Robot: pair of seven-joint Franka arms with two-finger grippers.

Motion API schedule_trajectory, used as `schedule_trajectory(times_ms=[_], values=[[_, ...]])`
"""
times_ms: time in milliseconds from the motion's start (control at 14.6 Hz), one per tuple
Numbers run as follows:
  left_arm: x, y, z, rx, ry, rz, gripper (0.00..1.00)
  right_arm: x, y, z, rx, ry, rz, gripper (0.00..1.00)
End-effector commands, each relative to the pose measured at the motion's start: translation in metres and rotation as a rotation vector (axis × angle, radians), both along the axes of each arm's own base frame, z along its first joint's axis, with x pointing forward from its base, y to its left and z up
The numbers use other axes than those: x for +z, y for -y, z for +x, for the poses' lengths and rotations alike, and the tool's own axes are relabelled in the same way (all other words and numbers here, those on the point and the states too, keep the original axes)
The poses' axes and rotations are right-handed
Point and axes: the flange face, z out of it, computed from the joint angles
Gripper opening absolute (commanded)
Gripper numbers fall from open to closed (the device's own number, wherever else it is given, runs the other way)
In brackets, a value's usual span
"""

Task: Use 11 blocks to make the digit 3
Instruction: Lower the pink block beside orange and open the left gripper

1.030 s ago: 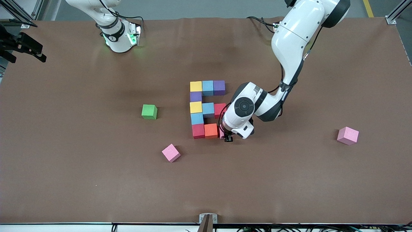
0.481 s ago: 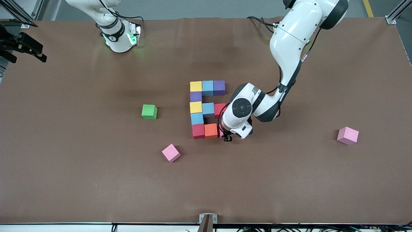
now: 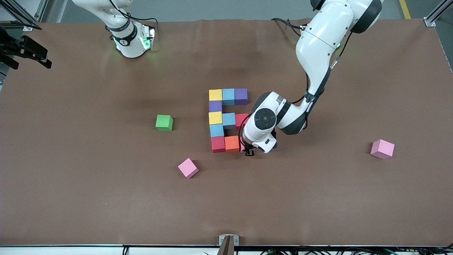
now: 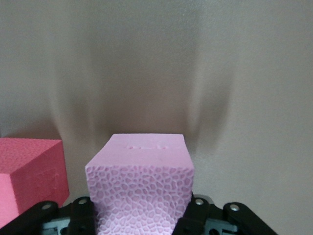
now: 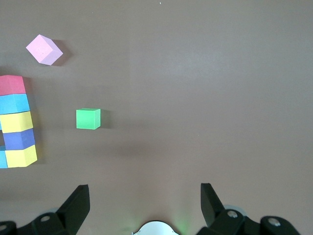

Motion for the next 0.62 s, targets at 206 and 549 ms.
schedule_trajectory(times_ms=[206, 549], values=[[-0.0014, 0.0067, 0.0021, -0.007, 0.01, 0.018, 0.13, -0.0022, -0.0015, -0.0067, 0.004, 0.001, 0.007, 1.0], [-0.0035, 0.0107, 0.0006, -0.013, 0.011, 0.017, 0.14, -0.001, -0.0037, -0.0062, 0.024, 0.006, -0.056, 1.0]])
